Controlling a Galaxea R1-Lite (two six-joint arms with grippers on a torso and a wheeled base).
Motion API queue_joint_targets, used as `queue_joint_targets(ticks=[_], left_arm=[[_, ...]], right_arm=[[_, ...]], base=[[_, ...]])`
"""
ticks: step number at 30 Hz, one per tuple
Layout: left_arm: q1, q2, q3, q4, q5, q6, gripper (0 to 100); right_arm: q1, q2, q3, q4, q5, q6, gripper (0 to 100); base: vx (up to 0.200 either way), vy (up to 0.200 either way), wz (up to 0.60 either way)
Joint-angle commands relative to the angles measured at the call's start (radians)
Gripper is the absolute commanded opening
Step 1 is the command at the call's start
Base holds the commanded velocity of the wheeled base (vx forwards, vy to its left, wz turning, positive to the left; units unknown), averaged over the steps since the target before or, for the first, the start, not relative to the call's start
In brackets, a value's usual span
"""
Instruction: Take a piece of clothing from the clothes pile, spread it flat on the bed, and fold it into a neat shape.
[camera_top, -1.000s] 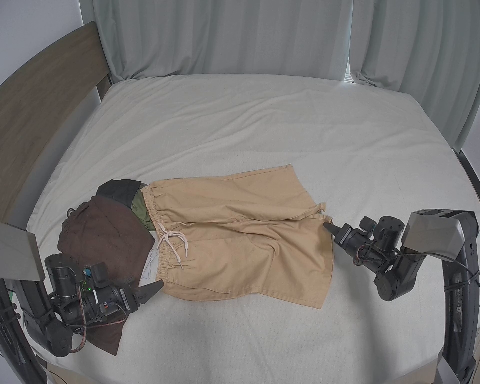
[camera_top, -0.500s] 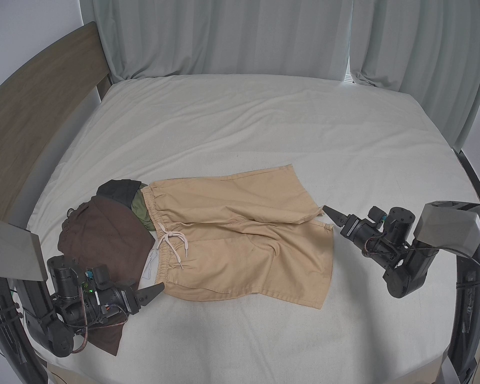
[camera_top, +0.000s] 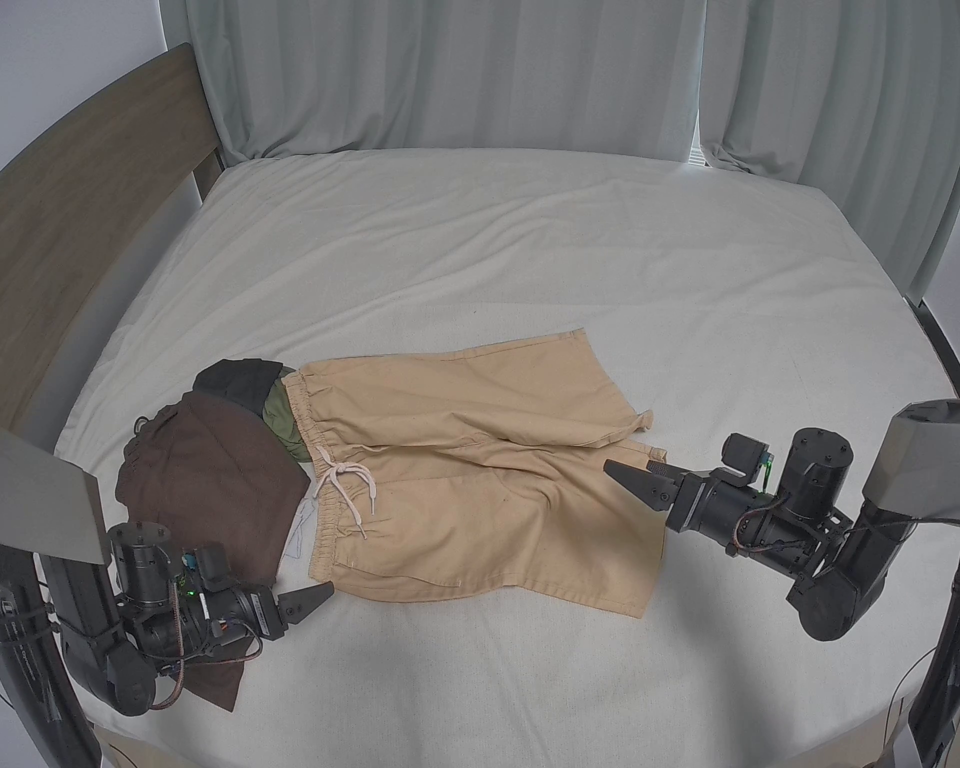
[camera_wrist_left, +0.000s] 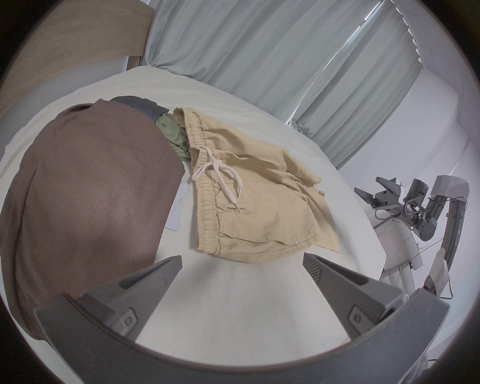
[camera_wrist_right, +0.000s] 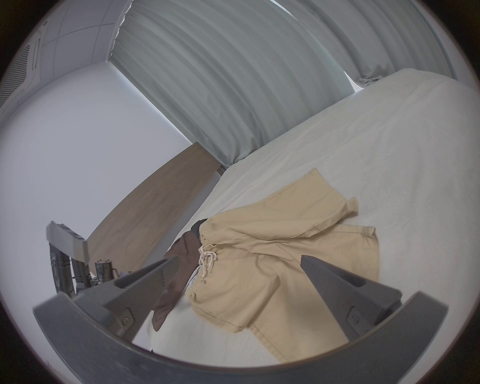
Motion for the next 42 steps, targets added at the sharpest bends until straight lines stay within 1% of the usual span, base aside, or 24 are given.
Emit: queue_joint_targets(ticks=[1, 6, 10, 15, 16, 19, 23, 31, 42], left_arm=[[0.006, 0.058, -0.028, 0.000, 0.001, -0.015, 100], [0.006, 0.107, -0.083, -0.003, 0.012, -0.086, 100], [0.006, 0.161, -0.122, -0.003, 0.021, -0.112, 100], [0.005, 0.210, -0.184, -0.003, 0.082, -0.167, 100], [0.005, 0.210, -0.184, -0.003, 0.082, -0.167, 100], [-0.004, 0.247, -0.235, -0.003, 0.139, -0.239, 100], [-0.014, 0.256, -0.244, -0.003, 0.141, -0.288, 100], [-0.041, 0.262, -0.261, -0.003, 0.138, -0.342, 100], [-0.063, 0.280, -0.273, -0.005, 0.142, -0.345, 100]], right_arm=[[0.023, -0.031, 0.014, -0.002, 0.001, -0.003, 100], [0.023, -0.026, 0.012, -0.002, 0.001, -0.001, 100], [0.023, -0.024, 0.012, -0.002, 0.001, -0.001, 100], [0.021, -0.024, 0.012, -0.002, 0.001, -0.001, 100], [0.021, -0.024, 0.012, -0.002, 0.001, -0.001, 100], [0.021, -0.024, 0.012, -0.002, 0.001, -0.001, 100], [0.020, -0.024, 0.012, -0.002, 0.001, -0.001, 100], [0.021, -0.023, 0.014, -0.002, 0.001, -0.001, 100], [0.023, -0.023, 0.014, -0.002, -0.001, -0.001, 100]], base=[[0.000, 0.000, 0.00], [0.000, 0.000, 0.00], [0.000, 0.000, 0.00], [0.000, 0.000, 0.00], [0.000, 0.000, 0.00], [0.000, 0.000, 0.00], [0.000, 0.000, 0.00], [0.000, 0.000, 0.00], [0.000, 0.000, 0.00]])
